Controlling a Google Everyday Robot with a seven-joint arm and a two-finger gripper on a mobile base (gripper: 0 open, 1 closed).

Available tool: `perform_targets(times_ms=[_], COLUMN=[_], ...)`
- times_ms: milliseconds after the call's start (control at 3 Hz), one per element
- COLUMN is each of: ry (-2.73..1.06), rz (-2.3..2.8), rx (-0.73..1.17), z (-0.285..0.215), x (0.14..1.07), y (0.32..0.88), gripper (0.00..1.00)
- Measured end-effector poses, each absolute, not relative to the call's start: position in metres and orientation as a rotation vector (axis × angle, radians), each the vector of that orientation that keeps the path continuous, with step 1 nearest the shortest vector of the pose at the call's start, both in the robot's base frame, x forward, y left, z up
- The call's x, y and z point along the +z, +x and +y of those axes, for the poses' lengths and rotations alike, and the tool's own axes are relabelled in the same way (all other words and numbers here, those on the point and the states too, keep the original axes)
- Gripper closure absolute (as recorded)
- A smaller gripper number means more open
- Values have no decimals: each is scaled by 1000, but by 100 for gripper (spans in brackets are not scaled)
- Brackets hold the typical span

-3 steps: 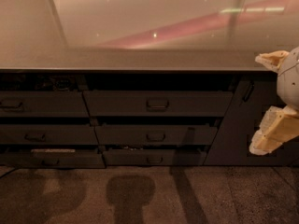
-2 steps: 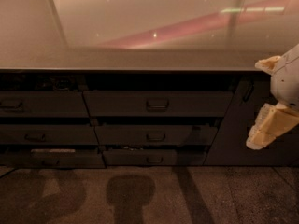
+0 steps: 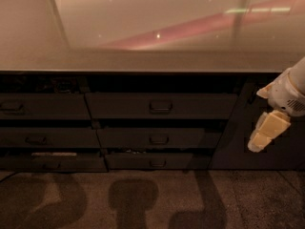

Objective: Open top drawer

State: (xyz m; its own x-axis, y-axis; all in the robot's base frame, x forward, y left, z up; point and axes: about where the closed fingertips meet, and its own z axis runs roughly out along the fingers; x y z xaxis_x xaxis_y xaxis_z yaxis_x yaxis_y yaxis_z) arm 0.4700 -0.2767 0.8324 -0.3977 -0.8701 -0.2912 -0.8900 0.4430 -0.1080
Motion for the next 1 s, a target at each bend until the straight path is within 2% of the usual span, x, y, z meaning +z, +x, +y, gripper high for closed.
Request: perform_targets(times_ms=[333,667,1000], ry=[-1510,-1570,-1670], rz=[2407,2325,2138], rx=[115,221,462], z=[-279,-275,-270], x=[822,826,834], y=[473,469,457], gripper=[0,0,0])
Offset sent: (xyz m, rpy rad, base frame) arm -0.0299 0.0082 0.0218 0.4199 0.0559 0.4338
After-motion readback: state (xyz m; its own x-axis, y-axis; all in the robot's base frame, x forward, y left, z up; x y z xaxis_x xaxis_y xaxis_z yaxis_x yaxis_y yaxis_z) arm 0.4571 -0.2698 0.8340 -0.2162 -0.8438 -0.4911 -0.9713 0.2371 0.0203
